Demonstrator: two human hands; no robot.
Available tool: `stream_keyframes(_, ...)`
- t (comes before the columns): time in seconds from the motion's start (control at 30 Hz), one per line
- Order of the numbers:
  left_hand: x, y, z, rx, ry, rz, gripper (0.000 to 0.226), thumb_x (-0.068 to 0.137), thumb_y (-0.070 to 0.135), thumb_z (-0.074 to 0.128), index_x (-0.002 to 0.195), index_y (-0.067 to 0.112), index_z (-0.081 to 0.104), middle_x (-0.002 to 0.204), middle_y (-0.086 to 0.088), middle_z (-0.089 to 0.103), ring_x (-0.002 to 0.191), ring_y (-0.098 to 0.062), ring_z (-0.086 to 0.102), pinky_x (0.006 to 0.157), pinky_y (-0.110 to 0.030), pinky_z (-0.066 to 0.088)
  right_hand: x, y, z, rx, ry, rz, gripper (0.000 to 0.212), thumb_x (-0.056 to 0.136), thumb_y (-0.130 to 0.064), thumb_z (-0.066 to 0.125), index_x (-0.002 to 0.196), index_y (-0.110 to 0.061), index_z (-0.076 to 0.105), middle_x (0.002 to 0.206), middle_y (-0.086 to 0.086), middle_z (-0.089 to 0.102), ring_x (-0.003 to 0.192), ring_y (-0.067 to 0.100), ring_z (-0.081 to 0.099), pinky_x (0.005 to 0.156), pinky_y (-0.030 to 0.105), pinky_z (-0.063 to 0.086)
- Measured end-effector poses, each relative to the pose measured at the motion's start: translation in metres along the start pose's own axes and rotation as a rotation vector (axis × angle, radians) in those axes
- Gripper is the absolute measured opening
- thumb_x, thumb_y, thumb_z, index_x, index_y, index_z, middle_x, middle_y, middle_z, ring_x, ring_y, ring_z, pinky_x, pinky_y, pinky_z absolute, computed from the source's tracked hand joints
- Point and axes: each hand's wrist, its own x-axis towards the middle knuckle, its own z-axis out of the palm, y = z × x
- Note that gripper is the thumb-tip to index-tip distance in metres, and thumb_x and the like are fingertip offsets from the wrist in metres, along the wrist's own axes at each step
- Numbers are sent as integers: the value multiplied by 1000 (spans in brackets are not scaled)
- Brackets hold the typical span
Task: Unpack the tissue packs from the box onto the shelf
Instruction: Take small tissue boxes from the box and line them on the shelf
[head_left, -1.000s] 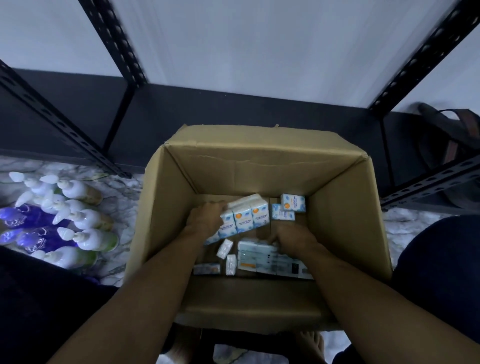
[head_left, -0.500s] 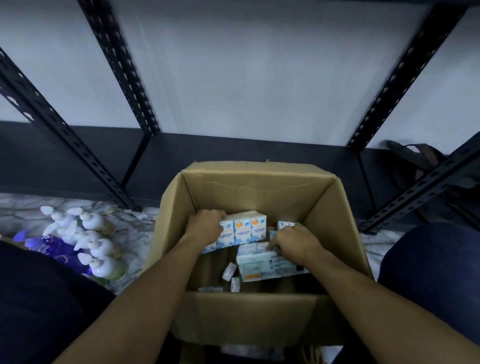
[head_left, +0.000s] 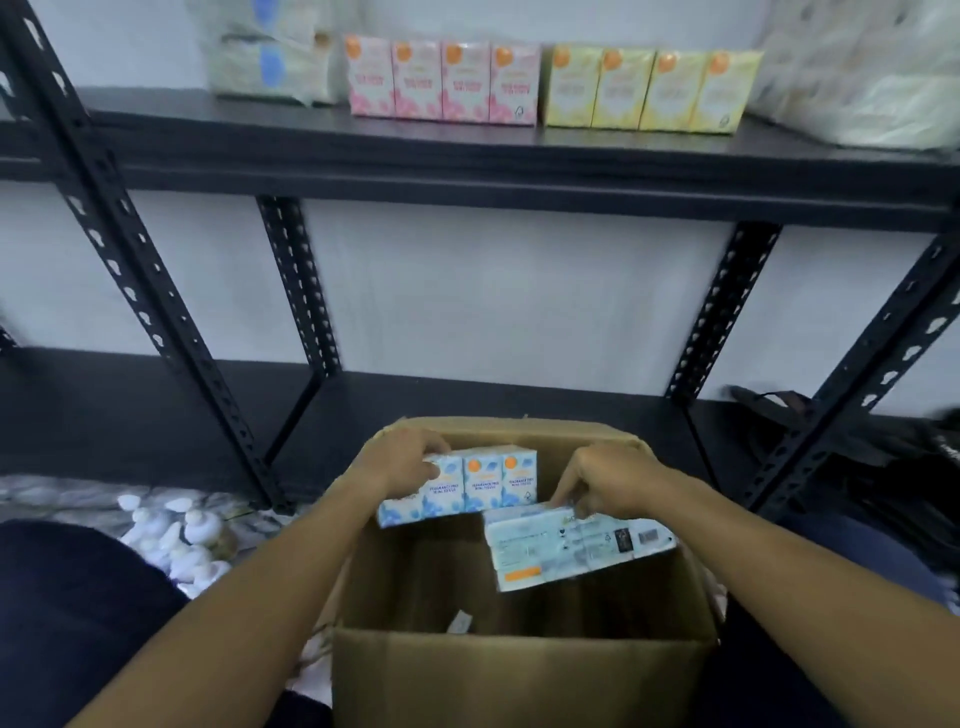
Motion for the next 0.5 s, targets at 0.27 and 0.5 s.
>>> stream_keyframes(0.27, -28, 17, -100, 0, 138, 78, 31, 89, 25, 64, 117, 38, 65, 124, 11, 65, 111, -11, 59, 95, -41, 49, -45, -24, -78, -94, 188, -76, 36, 87, -16, 73, 115, -38, 73, 110, -20, 71, 93, 0, 62, 75, 18, 45)
stream_keyframes(0.5, -63, 41, -197, 76, 328, 123, 29, 92, 24, 64, 118, 36, 64, 124, 10, 66, 111, -13, 61, 94, -43, 50, -100, -46, -156, -162, 483, -88, 30, 89, -22, 73, 113, -39, 74, 101, -18, 75, 82, -4, 62, 67, 18, 43)
